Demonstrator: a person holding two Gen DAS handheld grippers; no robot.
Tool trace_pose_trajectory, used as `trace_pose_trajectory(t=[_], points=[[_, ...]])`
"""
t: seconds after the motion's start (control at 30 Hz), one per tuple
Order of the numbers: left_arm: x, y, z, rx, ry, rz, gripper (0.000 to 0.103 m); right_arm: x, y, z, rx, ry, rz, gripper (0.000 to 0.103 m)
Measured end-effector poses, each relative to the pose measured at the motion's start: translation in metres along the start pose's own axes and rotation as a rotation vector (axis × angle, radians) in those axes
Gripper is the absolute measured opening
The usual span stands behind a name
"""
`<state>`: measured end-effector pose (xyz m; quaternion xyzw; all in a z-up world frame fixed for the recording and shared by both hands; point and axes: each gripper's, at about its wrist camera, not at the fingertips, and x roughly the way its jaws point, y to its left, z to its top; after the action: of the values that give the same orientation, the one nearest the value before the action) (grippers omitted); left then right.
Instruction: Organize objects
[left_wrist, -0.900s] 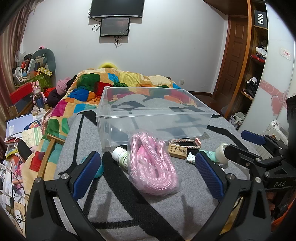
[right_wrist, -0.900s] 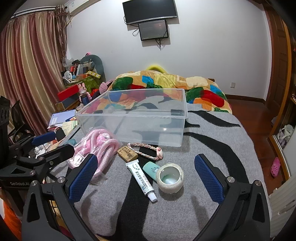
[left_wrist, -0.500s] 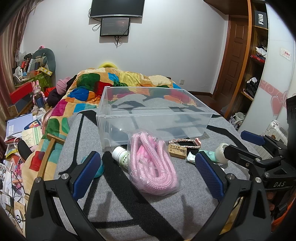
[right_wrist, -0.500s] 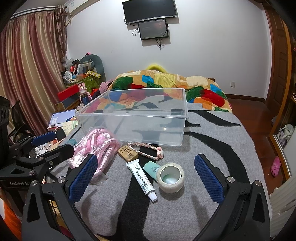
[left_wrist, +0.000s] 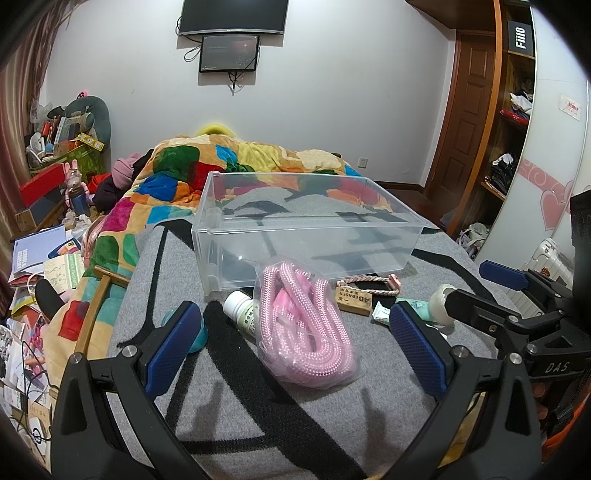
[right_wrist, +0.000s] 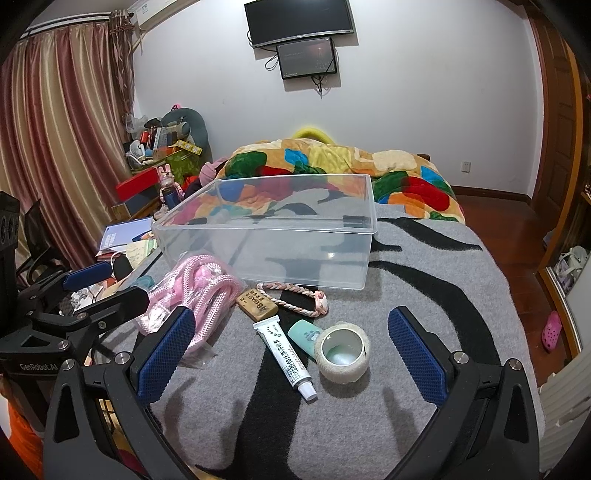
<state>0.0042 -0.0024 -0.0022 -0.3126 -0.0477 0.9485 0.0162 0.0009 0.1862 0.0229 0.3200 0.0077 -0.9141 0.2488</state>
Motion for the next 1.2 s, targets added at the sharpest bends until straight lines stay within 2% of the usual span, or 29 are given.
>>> trace_pose_trajectory(t=[1.2], points=[[-0.0004,0.0008,-0.0021,-0.006,-0.003,-0.002,0.103,-0.0012,0.0022,-0.0024,0.001,0.002,0.004,0.103]])
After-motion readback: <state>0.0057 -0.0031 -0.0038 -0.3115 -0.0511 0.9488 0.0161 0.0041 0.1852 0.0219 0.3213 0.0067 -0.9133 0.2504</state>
